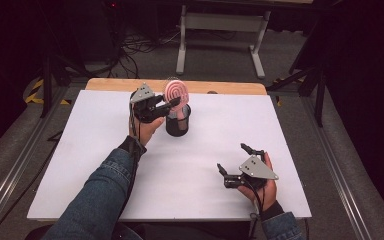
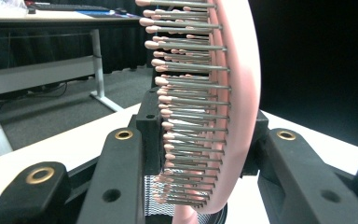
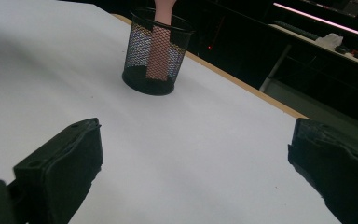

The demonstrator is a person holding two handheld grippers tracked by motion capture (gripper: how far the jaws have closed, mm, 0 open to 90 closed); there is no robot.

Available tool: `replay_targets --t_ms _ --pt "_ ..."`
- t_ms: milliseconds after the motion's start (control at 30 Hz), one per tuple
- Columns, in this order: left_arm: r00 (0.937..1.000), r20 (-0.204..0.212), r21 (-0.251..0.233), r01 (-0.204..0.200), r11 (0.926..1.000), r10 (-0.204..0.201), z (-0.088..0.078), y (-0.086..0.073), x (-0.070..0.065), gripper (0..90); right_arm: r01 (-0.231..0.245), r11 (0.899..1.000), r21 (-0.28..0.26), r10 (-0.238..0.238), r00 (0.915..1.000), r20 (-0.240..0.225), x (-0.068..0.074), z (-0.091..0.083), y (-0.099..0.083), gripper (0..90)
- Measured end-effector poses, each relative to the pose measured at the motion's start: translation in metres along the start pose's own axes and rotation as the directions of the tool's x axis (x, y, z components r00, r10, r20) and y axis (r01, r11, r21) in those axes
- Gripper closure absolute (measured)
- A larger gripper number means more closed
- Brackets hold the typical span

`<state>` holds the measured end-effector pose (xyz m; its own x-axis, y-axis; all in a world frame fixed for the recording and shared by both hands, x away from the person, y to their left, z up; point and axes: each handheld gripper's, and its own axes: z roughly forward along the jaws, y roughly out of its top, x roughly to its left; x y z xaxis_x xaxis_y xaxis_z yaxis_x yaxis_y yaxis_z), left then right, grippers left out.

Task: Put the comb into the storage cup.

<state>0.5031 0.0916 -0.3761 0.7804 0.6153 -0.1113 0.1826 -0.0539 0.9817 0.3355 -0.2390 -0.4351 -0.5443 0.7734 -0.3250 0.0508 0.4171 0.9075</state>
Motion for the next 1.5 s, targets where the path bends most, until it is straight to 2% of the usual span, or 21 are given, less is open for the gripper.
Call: replay_targets --t_ms 433,600,767,900,1100,1400,1500 --pt "0.9998 -0.009 0.004 0.02 0.9998 -0.02 -0.001 -0.007 0.003 63.3 0.008 1.0 0.011 -0.008 1.0 -0.002 0.001 0.002 0.0 3.6" --pt "0.9995 -0.028 0.011 0.011 0.9999 -0.011 -0.003 -0.006 0.005 62.9 0.009 1.0 0.011 -0.009 0.9999 -0.004 0.001 0.001 0.0 3.6" --pt "0.999 -0.036 0.005 0.027 0.9996 -0.026 -0.005 -0.008 0.008 62.6 0.012 1.0 0.013 -0.012 0.9999 -0.01 0.002 0.002 0.0 3.6" --pt "0.9988 -0.025 0.002 0.041 0.9992 -0.041 -0.007 -0.009 0.011 62.5 0.011 1.0 0.013 -0.011 0.9999 -0.009 0.002 0.002 -0.001 3.6" --pt "0.9976 -0.045 -0.004 0.052 0.9986 -0.052 -0.01 -0.011 0.016 61.2 0.014 1.0 0.021 -0.014 0.9998 -0.013 0.002 0.003 -0.001 3.6" --pt "0.9965 -0.066 0.019 0.053 0.9984 -0.052 -0.016 -0.013 0.022 59.2 0.015 1.0 0.025 -0.015 0.9998 -0.013 0.003 0.003 -0.001 3.6" --pt "0.9955 -0.07 0.017 0.065 0.9977 -0.064 -0.017 -0.014 0.023 57.8 0.015 1.0 0.025 -0.015 0.9998 -0.012 0.003 0.003 -0.001 3.6"
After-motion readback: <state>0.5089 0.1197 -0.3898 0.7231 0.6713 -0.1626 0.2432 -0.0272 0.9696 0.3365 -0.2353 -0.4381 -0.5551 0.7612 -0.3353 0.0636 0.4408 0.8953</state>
